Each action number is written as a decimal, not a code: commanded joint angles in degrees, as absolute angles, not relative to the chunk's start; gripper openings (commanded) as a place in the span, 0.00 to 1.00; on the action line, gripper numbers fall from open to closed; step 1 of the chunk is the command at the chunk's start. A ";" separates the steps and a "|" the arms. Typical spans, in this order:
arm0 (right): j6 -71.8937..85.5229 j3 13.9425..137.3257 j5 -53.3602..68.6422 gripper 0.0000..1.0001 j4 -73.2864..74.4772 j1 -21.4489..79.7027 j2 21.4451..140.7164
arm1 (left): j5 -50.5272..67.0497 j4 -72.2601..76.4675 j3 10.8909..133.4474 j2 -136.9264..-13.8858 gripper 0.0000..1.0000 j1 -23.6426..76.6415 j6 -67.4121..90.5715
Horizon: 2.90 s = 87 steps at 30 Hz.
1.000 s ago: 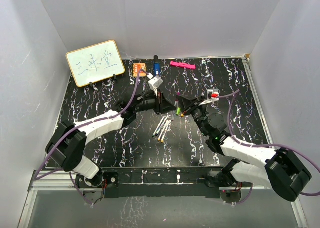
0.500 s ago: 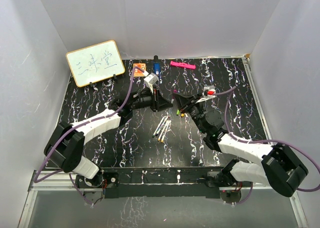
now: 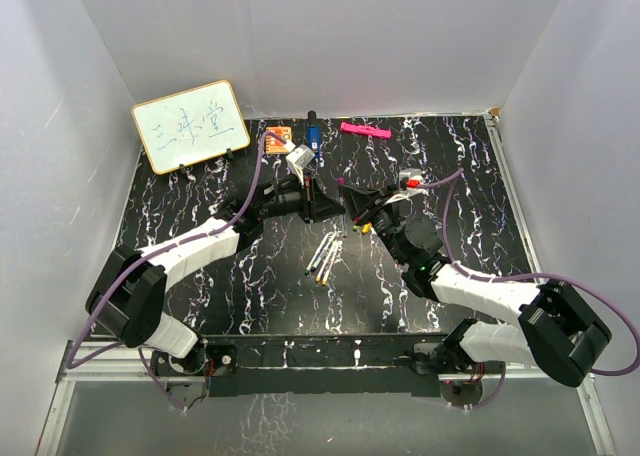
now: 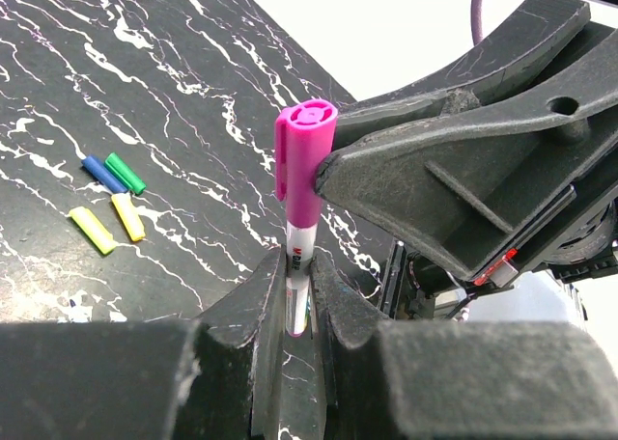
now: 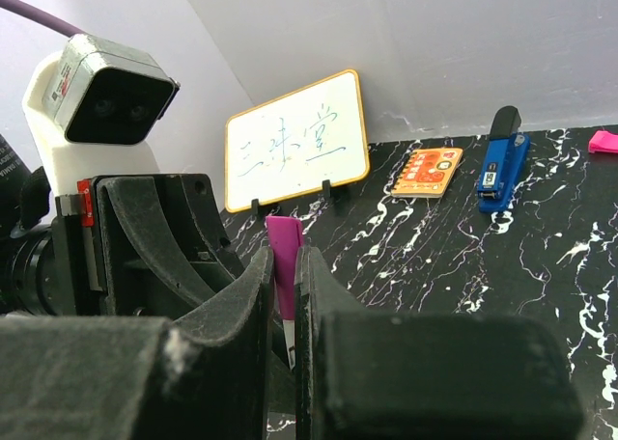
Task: Insert the pens into the pen caps
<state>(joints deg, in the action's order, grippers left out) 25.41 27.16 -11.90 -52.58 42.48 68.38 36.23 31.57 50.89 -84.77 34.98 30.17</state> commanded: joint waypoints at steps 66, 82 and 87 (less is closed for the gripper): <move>31.00 26.63 -26.32 0.00 -45.34 45.53 62.94 | 39.45 45.41 42.30 -83.13 0.47 33.15 33.91; 32.04 26.83 -24.96 0.00 -46.06 45.53 63.54 | 41.97 53.84 43.92 -90.36 0.50 35.53 39.46; 32.14 27.03 -24.51 0.00 -46.47 45.53 64.12 | 42.32 54.41 44.70 -91.36 0.39 35.85 39.94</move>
